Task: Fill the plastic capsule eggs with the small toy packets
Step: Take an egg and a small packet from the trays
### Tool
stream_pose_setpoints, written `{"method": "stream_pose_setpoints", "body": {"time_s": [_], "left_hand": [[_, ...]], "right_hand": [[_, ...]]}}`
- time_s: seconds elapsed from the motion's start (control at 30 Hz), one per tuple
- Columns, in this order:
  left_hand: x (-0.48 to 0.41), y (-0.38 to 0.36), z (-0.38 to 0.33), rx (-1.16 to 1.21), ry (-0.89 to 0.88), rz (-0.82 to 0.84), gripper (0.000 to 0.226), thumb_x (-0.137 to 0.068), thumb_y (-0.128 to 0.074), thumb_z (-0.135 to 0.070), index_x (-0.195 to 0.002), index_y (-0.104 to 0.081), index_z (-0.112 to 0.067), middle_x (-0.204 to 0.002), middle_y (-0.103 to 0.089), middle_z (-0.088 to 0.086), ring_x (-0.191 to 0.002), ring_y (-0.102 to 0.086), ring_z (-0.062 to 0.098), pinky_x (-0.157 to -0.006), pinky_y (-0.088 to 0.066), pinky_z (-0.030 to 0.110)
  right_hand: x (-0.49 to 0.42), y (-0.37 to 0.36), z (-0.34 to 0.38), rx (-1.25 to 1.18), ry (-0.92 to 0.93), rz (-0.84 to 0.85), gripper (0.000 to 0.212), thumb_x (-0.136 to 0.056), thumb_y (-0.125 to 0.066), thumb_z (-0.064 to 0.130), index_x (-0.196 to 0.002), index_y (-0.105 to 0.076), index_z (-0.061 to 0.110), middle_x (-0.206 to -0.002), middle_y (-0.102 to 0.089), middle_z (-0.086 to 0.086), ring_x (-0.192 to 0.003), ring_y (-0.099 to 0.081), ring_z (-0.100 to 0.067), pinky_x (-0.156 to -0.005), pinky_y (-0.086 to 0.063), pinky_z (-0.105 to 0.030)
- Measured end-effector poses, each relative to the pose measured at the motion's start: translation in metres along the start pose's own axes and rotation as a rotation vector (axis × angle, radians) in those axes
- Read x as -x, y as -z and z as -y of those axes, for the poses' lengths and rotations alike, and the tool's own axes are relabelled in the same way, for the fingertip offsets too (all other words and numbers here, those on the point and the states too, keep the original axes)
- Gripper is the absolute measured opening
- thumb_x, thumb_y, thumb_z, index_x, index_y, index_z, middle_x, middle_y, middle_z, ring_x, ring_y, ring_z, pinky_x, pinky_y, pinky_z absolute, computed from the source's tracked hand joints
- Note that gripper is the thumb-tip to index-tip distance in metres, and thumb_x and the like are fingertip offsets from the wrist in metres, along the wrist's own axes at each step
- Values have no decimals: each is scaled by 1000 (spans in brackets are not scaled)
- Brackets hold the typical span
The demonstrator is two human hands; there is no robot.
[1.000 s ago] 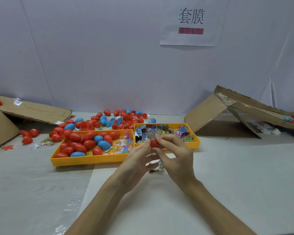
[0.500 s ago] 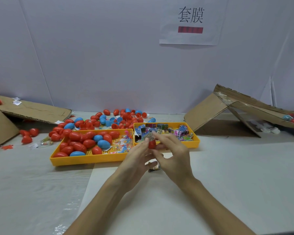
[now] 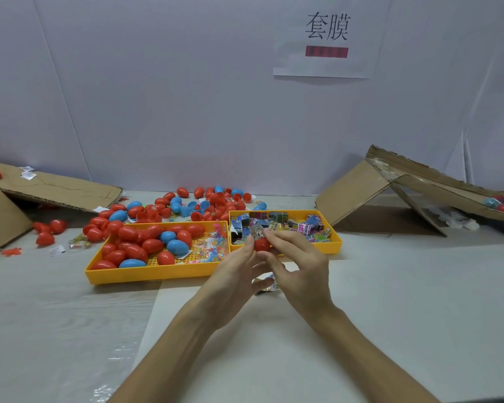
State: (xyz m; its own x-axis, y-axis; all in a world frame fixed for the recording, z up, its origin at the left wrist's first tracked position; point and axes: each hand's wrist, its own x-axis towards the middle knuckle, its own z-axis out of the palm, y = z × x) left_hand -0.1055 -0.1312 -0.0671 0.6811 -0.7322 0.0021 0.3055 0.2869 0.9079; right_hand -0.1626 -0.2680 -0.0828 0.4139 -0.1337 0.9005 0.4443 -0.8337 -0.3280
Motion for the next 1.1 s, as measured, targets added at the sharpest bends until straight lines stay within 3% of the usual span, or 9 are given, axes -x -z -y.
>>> {"method": "stream_pose_setpoints", "body": {"time_s": [0.17, 0.33, 0.63, 0.83, 0.93, 1.0, 1.1], "left_hand": [[2, -2, 0, -39, 9, -7, 43, -100, -45, -52, -111, -77, -26, -114, -73, 7, -114, -68, 21, -92, -54, 35], [2, -1, 1, -47, 6, 4, 42, -101, -45, -51, -109, -78, -26, -107, -74, 3, -105, -69, 16, -92, -51, 36], [1, 0, -4, 86, 39, 84, 44, -97, -42, -45, -112, -78, -25, -124, -72, 4, -100, -68, 15, -95, -46, 39], [2, 0, -3, -1, 37, 48, 47, -104, -36, -48, -114, -77, -30, -127, -71, 2, -109, -61, 17, -106, -40, 46], [5, -1, -6, -81, 18, 28, 49, -102, -40, -53, -119, -75, -22, -129, -70, 4, -104, -61, 16, -96, -41, 40], [6, -1, -7, -122, -3, 8, 58, -99, -46, -54, -131, -64, -8, -129, -69, 9, -98, -62, 17, -89, -42, 36], [8, -3, -9, -155, -49, -22, 65, -97, -55, -52, -135, -54, 2, -125, -70, 16, -93, -63, 20, -87, -43, 38]], "right_hand": [[2, 0, -3, -1, 17, -28, 30, -84, -75, 10, -112, -74, -1, -104, -74, -8, -98, -69, -18, -86, -58, -30], [2, 0, -3, -2, 18, -34, 29, -82, -78, 5, -110, -75, -1, -102, -75, -8, -94, -71, -19, -83, -59, -33], [-2, 2, 4, 25, -38, -1, 47, -80, -84, 8, -125, -69, 6, -114, -71, -3, -108, -64, -13, -97, -49, -20], [-3, 3, 5, -20, -29, 4, 33, -84, -78, 8, -117, -73, 7, -111, -71, -3, -105, -66, -12, -91, -53, -22], [-4, 3, 7, -97, -102, -32, 19, -88, -72, 9, -107, -77, 8, -103, -75, 0, -96, -70, -8, -84, -56, -23], [-5, 4, 5, -98, -138, -60, 14, -88, -72, 7, -100, -78, 8, -96, -77, 1, -88, -72, -7, -77, -57, -22], [-5, 5, 3, -86, -152, -57, 11, -86, -73, 6, -96, -78, 7, -91, -77, 2, -82, -72, -6, -74, -57, -19]]}}
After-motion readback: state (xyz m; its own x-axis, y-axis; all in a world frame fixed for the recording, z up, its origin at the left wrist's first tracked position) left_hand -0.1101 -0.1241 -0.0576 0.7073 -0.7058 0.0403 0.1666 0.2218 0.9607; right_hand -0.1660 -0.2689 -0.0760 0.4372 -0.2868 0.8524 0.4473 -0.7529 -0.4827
